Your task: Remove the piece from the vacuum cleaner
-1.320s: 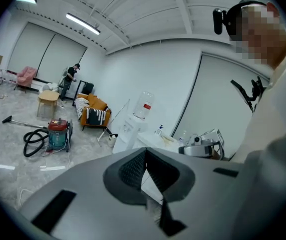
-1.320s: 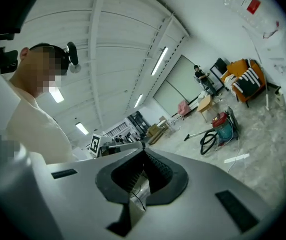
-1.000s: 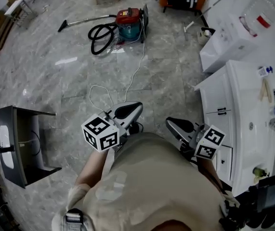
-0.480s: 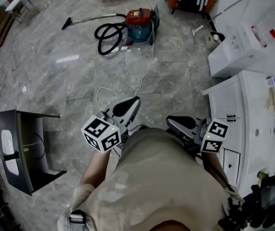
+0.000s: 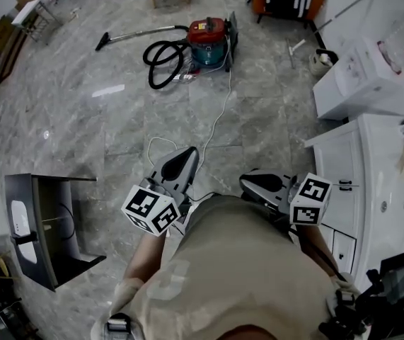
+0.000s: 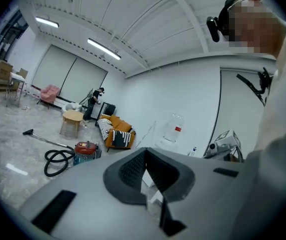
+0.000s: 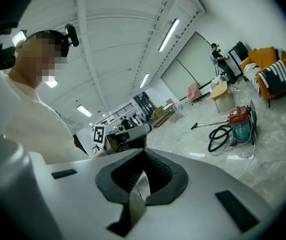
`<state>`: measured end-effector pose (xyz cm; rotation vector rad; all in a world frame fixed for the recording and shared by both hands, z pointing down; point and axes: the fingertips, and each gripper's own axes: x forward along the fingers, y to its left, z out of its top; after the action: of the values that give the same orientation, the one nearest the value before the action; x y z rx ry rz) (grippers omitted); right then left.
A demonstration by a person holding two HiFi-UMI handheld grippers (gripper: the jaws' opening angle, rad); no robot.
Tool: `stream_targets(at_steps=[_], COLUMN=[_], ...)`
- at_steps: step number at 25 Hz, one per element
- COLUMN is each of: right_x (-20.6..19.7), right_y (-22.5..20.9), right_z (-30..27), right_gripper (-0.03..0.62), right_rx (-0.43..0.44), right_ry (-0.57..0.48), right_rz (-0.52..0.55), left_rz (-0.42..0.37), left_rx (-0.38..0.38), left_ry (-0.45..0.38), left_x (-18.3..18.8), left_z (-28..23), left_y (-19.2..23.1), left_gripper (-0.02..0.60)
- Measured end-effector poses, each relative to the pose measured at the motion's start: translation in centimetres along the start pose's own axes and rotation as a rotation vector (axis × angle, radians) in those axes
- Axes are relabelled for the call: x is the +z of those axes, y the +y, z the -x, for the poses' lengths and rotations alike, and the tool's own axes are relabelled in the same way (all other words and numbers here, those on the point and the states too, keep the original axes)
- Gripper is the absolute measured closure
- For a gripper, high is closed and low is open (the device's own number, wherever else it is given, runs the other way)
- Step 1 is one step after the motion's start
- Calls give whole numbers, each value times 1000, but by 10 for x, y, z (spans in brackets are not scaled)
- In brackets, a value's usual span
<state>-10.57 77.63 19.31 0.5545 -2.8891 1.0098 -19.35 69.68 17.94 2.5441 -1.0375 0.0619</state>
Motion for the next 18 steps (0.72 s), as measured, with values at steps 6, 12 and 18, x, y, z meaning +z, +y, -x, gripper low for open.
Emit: stream_targets(at_steps=[6, 12, 18], right_x=[35, 53, 58], right_y=[-46, -96, -132], right_z=[40, 96, 140], right_gripper=[591, 591, 591], right_rx=[53, 91, 127], right_ry=[-5, -33, -4], right_rz=[20, -14, -12], left_rz=[-26, -4, -10], left_rx=[-45, -42, 14], left_ry=[40, 82, 129], left_x=[11, 8, 1], left_z=[-78, -148, -199], left_y=[-40, -71, -97], left_gripper=[578, 578, 577])
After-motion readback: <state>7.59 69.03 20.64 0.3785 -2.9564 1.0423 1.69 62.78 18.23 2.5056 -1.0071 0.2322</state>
